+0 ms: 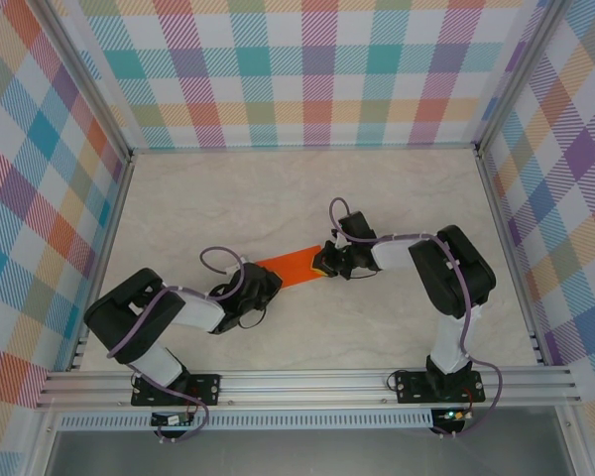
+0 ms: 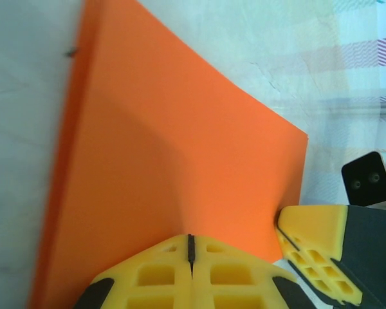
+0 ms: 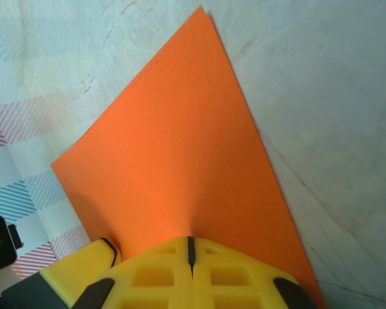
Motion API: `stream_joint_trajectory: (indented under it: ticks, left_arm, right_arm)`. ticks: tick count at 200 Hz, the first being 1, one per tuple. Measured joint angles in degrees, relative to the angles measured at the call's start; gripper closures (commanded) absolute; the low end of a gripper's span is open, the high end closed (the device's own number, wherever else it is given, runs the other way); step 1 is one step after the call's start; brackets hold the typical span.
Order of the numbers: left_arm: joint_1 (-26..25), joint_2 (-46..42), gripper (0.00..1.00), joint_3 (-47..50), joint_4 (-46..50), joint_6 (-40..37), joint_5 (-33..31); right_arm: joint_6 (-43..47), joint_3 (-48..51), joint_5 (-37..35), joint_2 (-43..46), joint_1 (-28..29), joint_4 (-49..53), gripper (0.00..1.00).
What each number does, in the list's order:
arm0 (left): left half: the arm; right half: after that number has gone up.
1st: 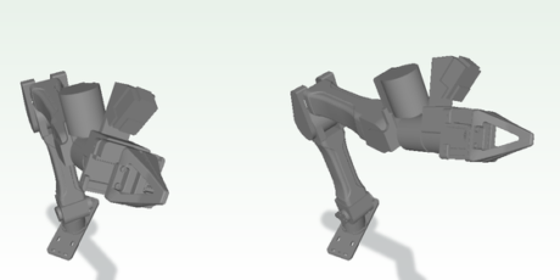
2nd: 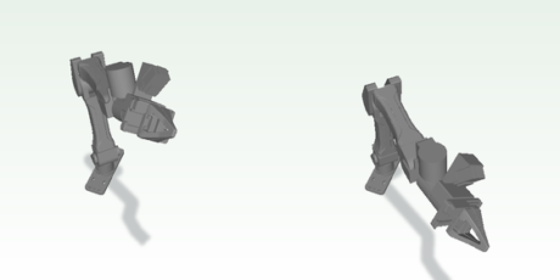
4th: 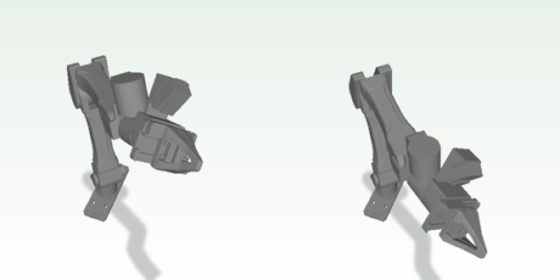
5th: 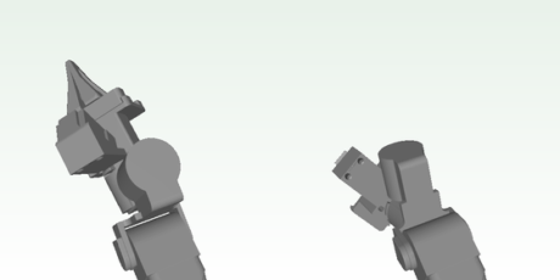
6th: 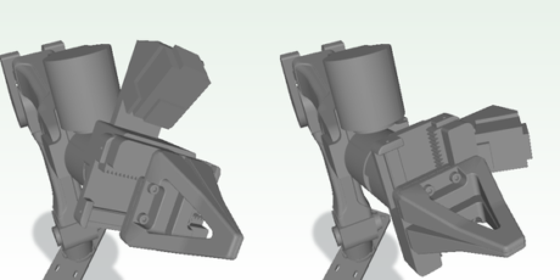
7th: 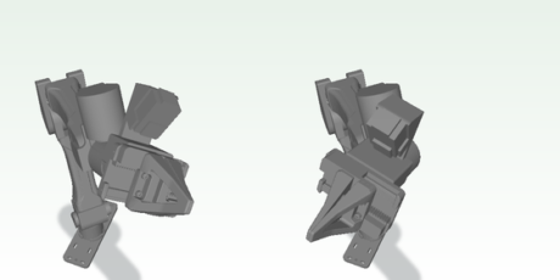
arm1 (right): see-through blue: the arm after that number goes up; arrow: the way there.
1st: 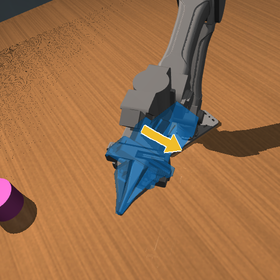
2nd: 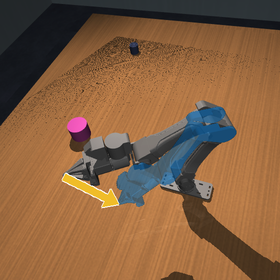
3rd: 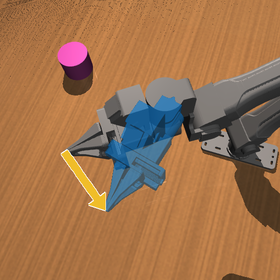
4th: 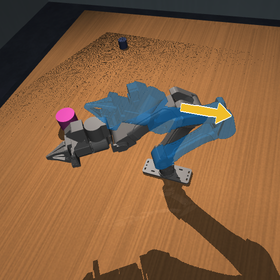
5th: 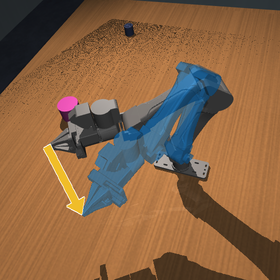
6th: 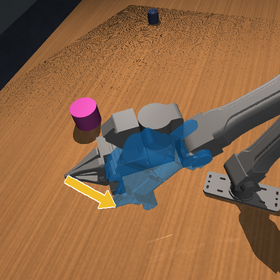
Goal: Fold a paper plane with a square sheet of paper (pick it up from the middle)
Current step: First fold in half a square sheet of paper at the center of the table.
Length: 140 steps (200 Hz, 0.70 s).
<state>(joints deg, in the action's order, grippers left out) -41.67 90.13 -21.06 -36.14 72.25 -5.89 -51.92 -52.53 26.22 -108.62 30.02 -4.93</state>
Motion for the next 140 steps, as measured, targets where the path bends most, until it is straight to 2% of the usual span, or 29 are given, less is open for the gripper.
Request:
stream_joint_trajectory:
  ticks: [59,94,140]
  left_arm:
    - [-0.04,-8.81,1.0,3.87,8.83,0.57,-3.41]
    - [0.26,-12.59,1.0,2.93,16.96,-1.38,-4.48]
    - [5.22,-15.65,1.0,-1.64,31.04,-7.3,-2.95]
  right_arm:
    - [-0.42,-1.09,0.0,-0.55,0.0,1.11,1.0]
    - [-0.35,-1.66,-0.04,-0.63,0.0,2.01,1.0]
    - [1.75,-4.17,-2.05,-0.63,0.2,6.1,1.0]
